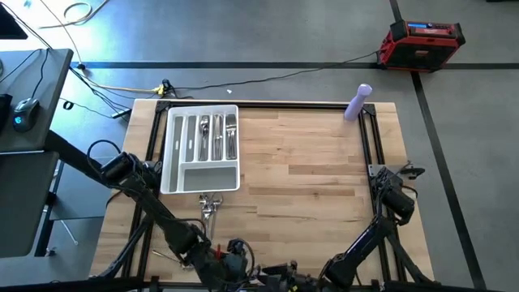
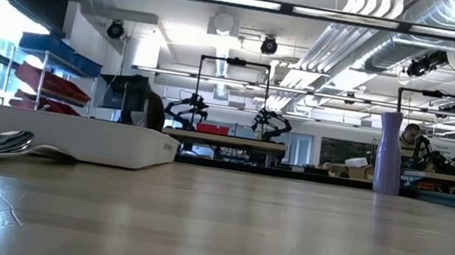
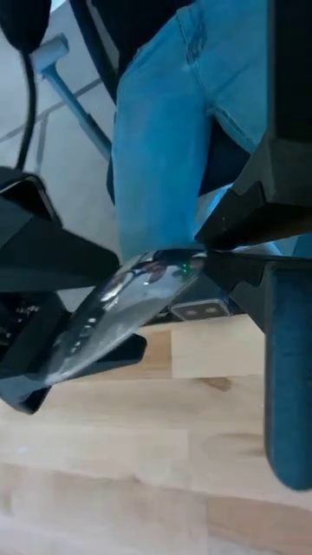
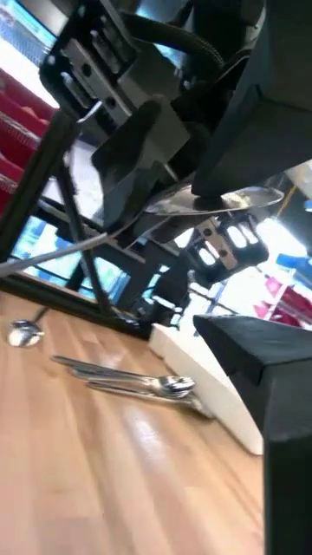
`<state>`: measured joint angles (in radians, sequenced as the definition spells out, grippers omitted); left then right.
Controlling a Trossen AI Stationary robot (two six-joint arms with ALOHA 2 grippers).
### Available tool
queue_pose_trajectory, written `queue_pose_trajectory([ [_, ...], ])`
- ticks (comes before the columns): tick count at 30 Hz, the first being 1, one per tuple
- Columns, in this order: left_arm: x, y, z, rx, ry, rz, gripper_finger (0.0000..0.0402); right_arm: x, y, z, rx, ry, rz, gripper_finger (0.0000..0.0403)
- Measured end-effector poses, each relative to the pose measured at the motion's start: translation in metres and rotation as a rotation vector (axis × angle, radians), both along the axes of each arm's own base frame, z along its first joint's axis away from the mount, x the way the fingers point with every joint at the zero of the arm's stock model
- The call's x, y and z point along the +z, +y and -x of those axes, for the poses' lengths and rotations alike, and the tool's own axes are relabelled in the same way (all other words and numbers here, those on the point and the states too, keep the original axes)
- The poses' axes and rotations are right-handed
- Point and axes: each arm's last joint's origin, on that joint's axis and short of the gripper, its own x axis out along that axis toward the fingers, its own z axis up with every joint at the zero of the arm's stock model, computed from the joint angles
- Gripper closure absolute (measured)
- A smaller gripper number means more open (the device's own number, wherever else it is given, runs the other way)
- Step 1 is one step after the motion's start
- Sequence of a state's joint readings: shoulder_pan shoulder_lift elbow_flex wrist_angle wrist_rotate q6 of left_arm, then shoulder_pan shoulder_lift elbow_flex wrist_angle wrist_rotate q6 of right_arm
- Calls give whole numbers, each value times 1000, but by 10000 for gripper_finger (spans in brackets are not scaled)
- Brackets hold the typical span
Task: Sort silverware
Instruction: Put the spoon in the silverware tray
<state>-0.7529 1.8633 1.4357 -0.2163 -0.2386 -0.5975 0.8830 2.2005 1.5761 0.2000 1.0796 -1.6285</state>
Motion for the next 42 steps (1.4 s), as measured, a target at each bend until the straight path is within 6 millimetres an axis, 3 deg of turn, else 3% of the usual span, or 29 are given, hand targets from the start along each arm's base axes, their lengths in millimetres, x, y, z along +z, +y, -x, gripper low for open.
queue_pose_trajectory([
  [8,1,9,-8,4,5,9,401,4,1,-2,21,-21,5,197],
  [19,-6,9,-16,-18,22,59,401,6,-20,-24,-51,-33,13,236],
  [22,-14,6,-17,-27,51,55,401,7,-22,-26,-76,-56,-39,277],
  [25,-18,8,-15,-9,80,25,401,7,-20,-23,-121,-102,-157,359],
  [27,-17,8,-11,11,82,-3,401,7,-17,-19,-153,-133,-227,390],
  [32,-18,13,-11,43,99,-51,401,3,-20,-17,-248,-172,-304,401],
  [42,-33,43,-14,127,282,-170,402,-25,-65,-27,-460,-117,-340,403],
])
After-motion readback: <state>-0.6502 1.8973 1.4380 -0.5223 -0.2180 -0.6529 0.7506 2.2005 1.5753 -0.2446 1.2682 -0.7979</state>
